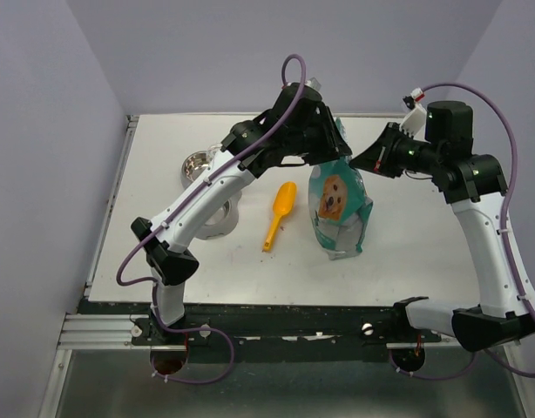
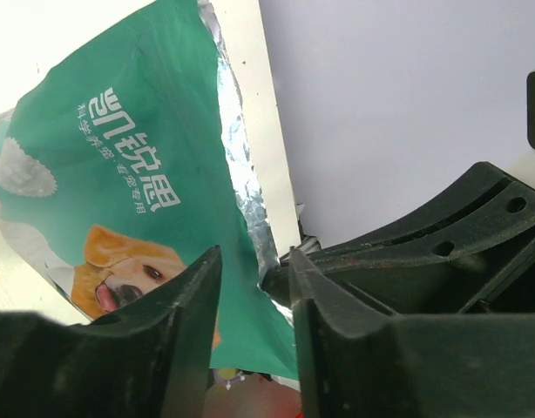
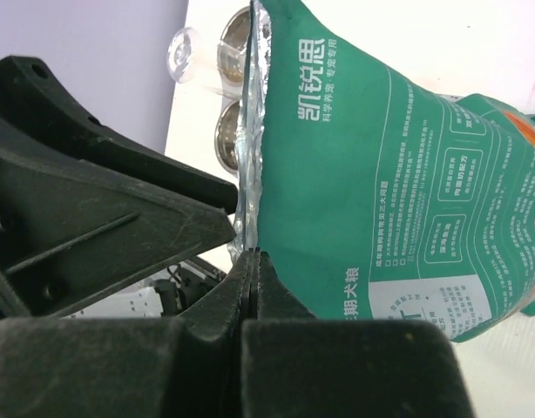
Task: Serve the pet food
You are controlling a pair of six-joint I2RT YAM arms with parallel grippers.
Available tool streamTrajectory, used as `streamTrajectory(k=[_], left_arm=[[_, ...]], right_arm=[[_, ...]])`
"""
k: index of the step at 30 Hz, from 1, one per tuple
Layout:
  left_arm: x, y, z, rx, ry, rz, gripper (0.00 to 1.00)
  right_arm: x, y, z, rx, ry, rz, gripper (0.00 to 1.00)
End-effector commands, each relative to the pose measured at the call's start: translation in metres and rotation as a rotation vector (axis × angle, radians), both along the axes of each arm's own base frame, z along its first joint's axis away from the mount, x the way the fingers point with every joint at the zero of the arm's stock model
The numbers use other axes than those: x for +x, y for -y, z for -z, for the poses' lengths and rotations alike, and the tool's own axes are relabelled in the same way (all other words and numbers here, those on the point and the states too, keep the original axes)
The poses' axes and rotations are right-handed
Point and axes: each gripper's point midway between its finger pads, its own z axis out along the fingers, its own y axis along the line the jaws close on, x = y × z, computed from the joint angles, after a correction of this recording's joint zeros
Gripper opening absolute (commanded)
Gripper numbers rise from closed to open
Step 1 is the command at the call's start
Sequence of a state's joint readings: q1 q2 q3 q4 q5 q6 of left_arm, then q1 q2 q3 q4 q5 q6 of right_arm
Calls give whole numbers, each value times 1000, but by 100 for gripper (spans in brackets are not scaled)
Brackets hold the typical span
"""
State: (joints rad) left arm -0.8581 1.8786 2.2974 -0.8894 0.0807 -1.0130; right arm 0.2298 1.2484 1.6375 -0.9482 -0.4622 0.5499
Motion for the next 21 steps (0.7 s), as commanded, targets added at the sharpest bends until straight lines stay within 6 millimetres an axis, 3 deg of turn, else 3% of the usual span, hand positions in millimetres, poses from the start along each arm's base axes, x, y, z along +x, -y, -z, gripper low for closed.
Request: streamTrajectory(k=[1, 4, 6, 11, 14, 21], left_arm=[[-6, 9, 4, 1, -6, 29, 42], [-8, 9, 8, 12, -19, 36, 48], [-8, 8, 10, 24, -19, 31, 47], [-9, 2, 14, 44, -19, 14, 25], [-9, -1, 17, 54, -21, 8, 22], [-10, -1, 18, 54, -14, 14, 0]], right_arm=[[-14, -11, -3, 47, 10, -82, 1], [-13, -14, -1, 64, 12, -98, 0], [-12, -14, 1, 58, 11, -96, 0], [-10, -11, 1, 40, 26, -90, 0], [-9, -7, 5, 15, 21, -74, 0], [-8, -3, 11, -20, 13, -65, 0]])
